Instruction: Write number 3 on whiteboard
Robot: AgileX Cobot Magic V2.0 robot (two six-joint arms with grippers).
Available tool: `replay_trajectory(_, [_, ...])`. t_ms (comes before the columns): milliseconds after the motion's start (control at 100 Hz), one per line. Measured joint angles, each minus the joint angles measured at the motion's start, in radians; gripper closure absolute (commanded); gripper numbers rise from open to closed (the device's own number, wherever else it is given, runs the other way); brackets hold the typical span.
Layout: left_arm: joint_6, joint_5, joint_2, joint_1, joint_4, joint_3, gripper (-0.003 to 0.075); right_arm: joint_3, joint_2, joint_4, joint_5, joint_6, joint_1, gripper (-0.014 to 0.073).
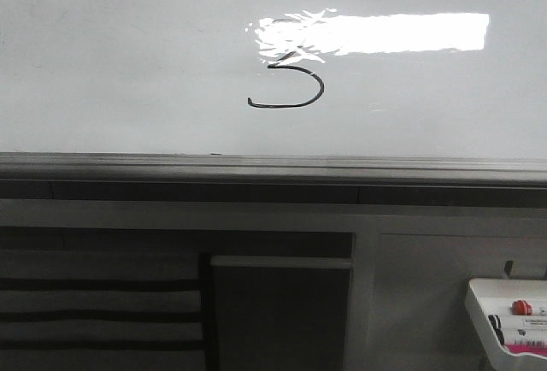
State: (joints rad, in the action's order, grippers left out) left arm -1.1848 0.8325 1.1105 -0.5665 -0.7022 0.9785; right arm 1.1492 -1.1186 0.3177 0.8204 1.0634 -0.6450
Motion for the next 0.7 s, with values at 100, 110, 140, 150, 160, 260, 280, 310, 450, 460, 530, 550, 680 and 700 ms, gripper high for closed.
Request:
replay_trajectory(100, [-0.014, -0.035, 0.040, -0.055, 0.014, 0.024, 0.0356, 0.000, 0.000, 0.000, 0.002, 0.035, -0.017, 0.0647])
replay_trajectory(110, [-0.016, -0.042, 0.046, -0.058, 0.014, 0.024, 0.0356, 0.000, 0.000, 0.000, 0.002, 0.039, -0.019, 0.0647])
replay_trajectory(140, [-0.016, -0.058, 0.056, -0.073, 0.014, 0.035, 0.0356, 0.000, 0.000, 0.000, 0.003, 0.042, -0.020, 0.0647])
replay_trajectory(150, [-0.016, -0.063, 0.059, -0.075, 0.014, 0.037, 0.0356, 0.000, 0.000, 0.000, 0.003, 0.042, -0.022, 0.0647])
replay_trajectory(160, [-0.016, -0.070, 0.064, -0.078, 0.014, 0.039, 0.0356, 0.000, 0.000, 0.000, 0.003, 0.045, -0.021, 0.0647])
replay_trajectory(260, [-0.022, -0.107, 0.101, -0.114, 0.014, 0.072, 0.0356, 0.000, 0.000, 0.000, 0.003, 0.049, -0.021, 0.0647])
replay_trajectory(280, [-0.026, -0.109, 0.109, -0.120, 0.015, 0.078, 0.0356, 0.000, 0.000, 0.000, 0.003, 0.050, -0.021, 0.0647])
replay_trajectory(310, [-0.032, -0.115, 0.120, -0.128, 0.015, 0.088, 0.0356, 0.000, 0.000, 0.000, 0.003, 0.051, -0.021, 0.0647])
replay_trajectory(450, [-0.043, -0.124, 0.173, -0.158, 0.015, 0.126, 0.0356, 0.000, 0.000, 0.000, 0.004, 0.051, -0.021, 0.0647])
replay_trajectory(460, [-0.043, -0.126, 0.178, -0.158, 0.015, 0.126, 0.0356, 0.000, 0.000, 0.000, 0.004, 0.053, -0.021, 0.0647])
replay_trajectory(530, [-0.044, -0.126, 0.194, -0.162, 0.022, 0.129, 0.0373, 0.000, 0.000, 0.000, 0.008, 0.052, -0.021, 0.0647])
replay_trajectory(550, [-0.045, -0.126, 0.198, -0.162, 0.025, 0.129, 0.0381, 0.000, 0.000, 0.000, 0.008, 0.052, -0.021, 0.0647])
replay_trajectory(680, [-0.047, -0.126, 0.206, -0.162, 0.037, 0.130, 0.0505, 0.000, 0.000, 0.000, 0.010, 0.054, -0.021, 0.0647])
replay_trajectory(700, [-0.047, -0.126, 0.206, -0.162, 0.037, 0.132, 0.0525, 0.000, 0.000, 0.000, 0.010, 0.054, -0.021, 0.0647])
